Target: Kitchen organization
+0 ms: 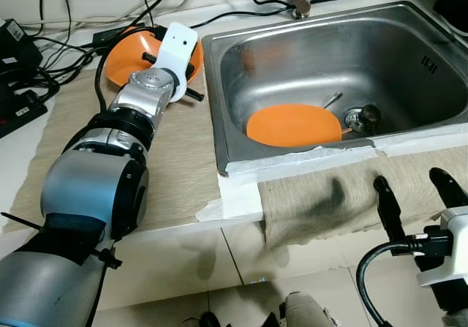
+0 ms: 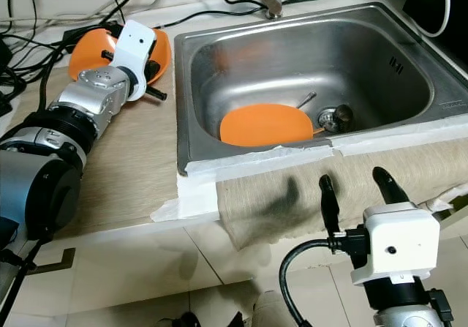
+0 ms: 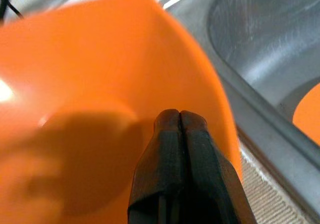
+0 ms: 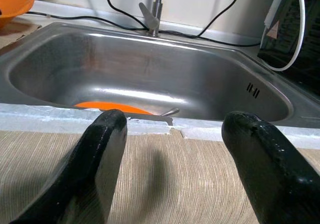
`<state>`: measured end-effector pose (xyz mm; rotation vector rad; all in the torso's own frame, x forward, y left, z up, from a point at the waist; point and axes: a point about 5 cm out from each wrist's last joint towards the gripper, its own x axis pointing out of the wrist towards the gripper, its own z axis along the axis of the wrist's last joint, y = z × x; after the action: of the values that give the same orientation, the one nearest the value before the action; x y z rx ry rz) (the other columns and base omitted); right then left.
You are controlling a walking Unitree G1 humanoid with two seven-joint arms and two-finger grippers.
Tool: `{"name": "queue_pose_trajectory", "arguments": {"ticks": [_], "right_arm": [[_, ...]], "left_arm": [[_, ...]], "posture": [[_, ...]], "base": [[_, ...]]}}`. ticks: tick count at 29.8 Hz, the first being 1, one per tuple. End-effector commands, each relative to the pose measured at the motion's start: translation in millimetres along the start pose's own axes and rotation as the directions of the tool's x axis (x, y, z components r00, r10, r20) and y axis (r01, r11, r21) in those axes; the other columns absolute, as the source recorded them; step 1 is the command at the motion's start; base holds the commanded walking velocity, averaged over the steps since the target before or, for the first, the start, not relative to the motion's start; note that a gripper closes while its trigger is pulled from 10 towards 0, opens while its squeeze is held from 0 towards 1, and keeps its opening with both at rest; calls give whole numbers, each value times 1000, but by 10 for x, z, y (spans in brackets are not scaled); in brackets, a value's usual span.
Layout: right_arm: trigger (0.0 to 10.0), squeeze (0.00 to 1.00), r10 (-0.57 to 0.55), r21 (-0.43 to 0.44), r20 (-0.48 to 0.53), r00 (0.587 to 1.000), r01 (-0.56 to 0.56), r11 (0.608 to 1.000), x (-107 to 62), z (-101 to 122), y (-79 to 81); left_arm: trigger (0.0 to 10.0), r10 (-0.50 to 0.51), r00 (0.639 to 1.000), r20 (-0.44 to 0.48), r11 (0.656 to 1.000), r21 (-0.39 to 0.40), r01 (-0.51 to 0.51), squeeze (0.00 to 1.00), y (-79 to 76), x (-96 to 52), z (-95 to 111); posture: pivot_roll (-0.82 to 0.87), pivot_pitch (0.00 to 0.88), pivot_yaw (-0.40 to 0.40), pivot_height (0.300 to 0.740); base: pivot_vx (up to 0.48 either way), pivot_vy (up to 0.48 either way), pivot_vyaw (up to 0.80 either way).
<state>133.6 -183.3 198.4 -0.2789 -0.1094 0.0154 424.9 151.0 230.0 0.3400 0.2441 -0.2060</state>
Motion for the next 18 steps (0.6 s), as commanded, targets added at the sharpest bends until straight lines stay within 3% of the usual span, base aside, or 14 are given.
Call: {"name": "queue_pose_trajectory", "arguments": {"ticks": [1,7,12,18], "right_arm": [[10000,0,6,-3,7,1000,-6,1000,-13,43,-12],[10000,0,17,-5,-3,1000,-17,1000,-3,37,-14],[10000,0,36,-2,-16,999,-36,999,20,31,-13],[10000,0,50,2,-24,998,-50,999,50,31,-12]], "left_arm": [[10000,5,999,-52,1000,-25,-6,0,73,-17,-124],[10000,0,997,-75,995,-96,-7,0,116,-32,-162],[10000,-18,992,-125,981,-196,-7,0,151,-52,-351],[10000,-19,985,-172,969,-246,-24,0,189,-80,-537]], "posture": [[-484,142,138,732],[-476,142,135,732],[-447,141,121,732],[-432,138,112,732]], "base": [[0,0,0],[0,0,0],[0,0,0],[0,0,0]]}}
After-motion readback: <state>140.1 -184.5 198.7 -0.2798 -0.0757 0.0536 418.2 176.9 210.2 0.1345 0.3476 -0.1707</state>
